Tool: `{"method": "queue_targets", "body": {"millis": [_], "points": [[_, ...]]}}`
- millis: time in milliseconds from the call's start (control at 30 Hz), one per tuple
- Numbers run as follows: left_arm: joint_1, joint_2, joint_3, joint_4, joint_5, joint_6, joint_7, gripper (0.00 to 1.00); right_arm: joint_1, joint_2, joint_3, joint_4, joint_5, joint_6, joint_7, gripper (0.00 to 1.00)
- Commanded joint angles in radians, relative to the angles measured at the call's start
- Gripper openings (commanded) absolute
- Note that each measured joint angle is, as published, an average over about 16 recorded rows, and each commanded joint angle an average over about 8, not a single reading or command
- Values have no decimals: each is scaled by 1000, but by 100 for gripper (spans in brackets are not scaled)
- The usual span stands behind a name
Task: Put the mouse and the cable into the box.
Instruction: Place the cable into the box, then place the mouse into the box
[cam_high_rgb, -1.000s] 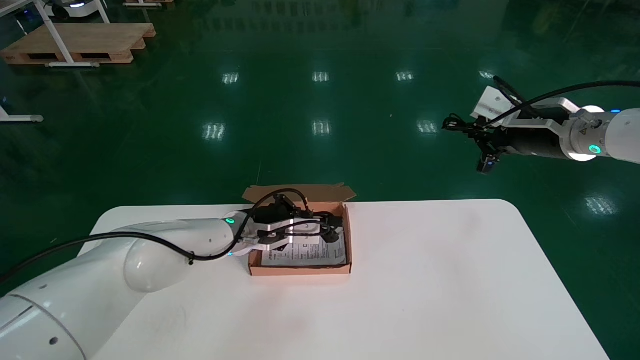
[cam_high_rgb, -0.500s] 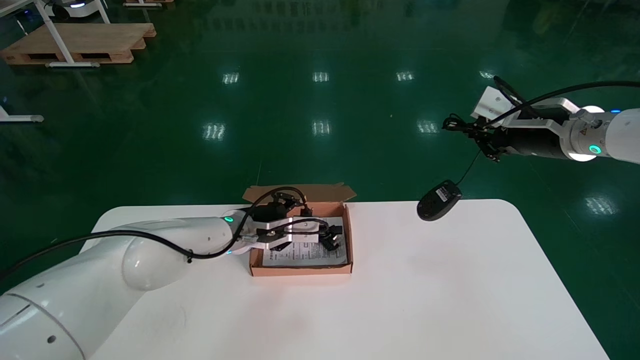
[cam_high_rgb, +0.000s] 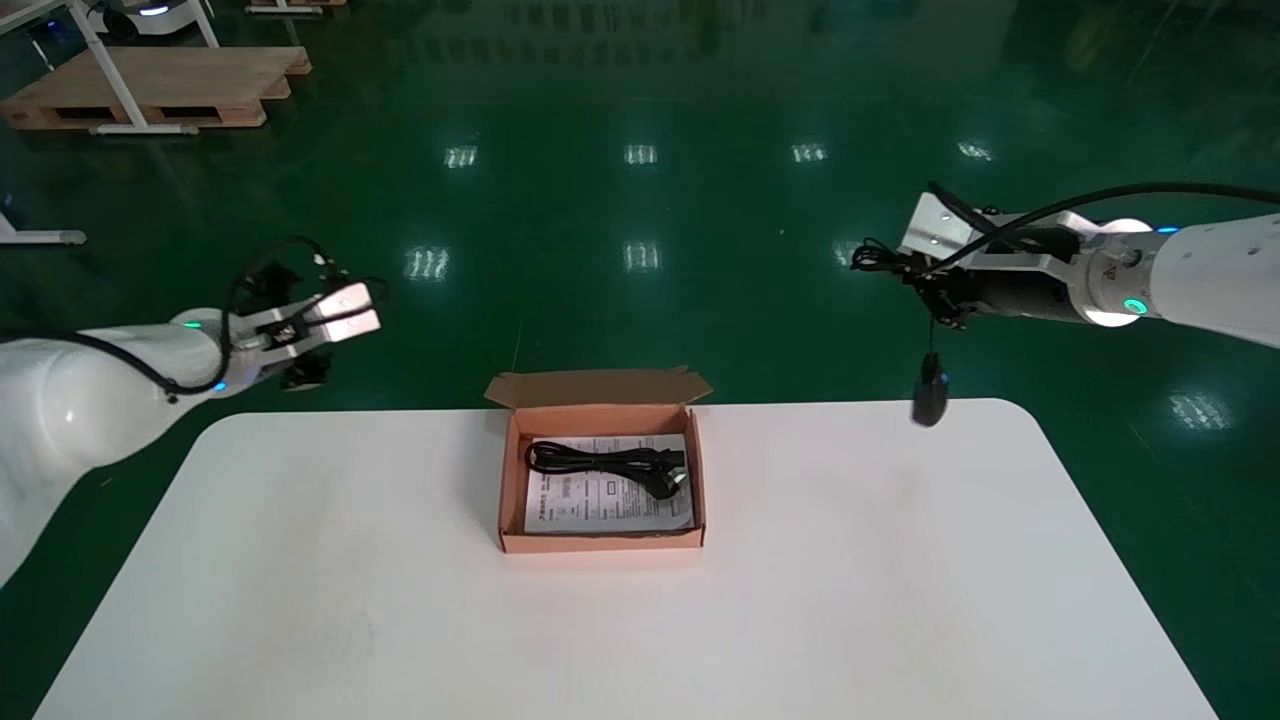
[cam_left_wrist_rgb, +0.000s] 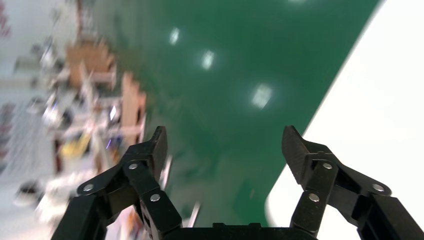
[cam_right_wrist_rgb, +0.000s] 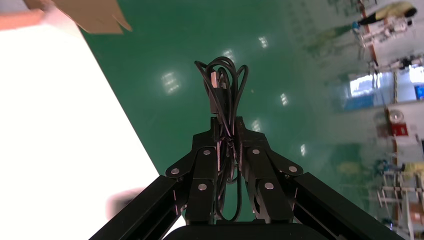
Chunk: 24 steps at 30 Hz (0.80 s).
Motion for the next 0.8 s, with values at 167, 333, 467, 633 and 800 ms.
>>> {"method": "queue_targets", "body": {"millis": [167,333,467,633,800], "points": [[-26,11,11,78,26,-35,-33,100,-25,-86,4,10,18,0,-53,0],[-26,11,16,76,31,-35,-43,100,-55,-168,0,59,55,-32,-132,0],[-25,10,19,74,35,-34,-50,100,-95,-195,-50,151,90,-58,-161,0],[-25,10,23,72,39,-33,-59,100,-142,-201,-180,292,136,-50,-128,0],[-25,10,27,70,43,-33,-67,100,-171,-201,-341,418,177,-21,-74,0]]}}
